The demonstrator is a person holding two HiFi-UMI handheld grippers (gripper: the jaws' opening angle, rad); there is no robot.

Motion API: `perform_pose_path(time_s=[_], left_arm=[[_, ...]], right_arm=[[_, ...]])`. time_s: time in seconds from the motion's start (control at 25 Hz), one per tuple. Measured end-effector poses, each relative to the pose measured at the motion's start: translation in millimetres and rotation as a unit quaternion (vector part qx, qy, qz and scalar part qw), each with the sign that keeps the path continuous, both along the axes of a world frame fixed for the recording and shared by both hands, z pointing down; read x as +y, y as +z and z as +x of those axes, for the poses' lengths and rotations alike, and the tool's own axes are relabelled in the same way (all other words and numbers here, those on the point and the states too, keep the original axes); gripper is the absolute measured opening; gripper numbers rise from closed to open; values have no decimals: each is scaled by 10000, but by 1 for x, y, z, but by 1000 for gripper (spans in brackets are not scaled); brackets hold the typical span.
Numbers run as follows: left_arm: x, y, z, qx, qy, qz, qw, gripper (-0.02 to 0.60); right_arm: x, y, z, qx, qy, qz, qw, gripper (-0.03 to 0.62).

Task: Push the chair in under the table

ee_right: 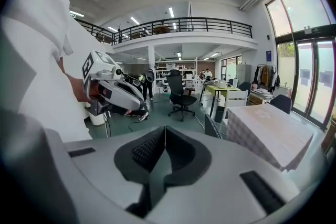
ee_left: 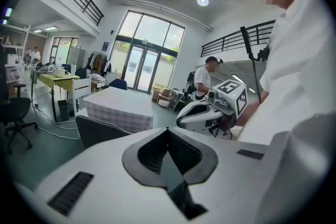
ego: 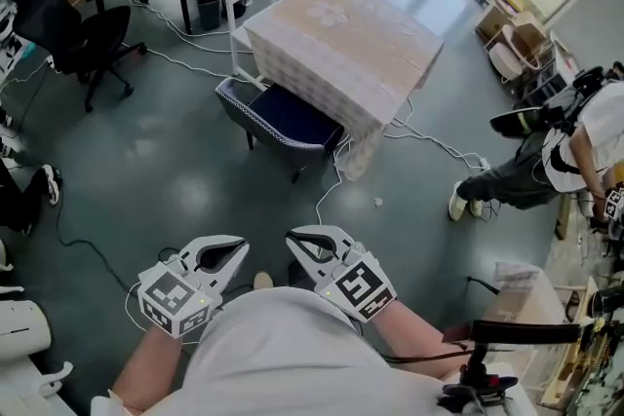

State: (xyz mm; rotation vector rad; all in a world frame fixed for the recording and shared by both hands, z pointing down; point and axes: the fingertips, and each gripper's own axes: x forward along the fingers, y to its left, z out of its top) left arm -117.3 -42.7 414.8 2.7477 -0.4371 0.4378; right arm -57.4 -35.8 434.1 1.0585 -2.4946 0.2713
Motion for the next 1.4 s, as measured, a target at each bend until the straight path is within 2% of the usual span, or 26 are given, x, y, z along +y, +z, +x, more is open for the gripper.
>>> perform_pose_path(time_s=[0.12,0.32,0.72,1.4], left_arm=[[5,-2,-11,145,-97,-175,9997,9],[12,3,-25,106,-251,-279,9992,9],[24,8,-33,116,-267,-311,9991,9],[29,22,-13,88,-79,-455,9989,9]], right_arm=[[10,-3,-13,10,-88,37,10000,15],[22,-11,-27,42,-130,91,9999,14],[40,-13,-35,197,-147,130,9996,14],[45,-6,-17,223,7,61,9997,14]])
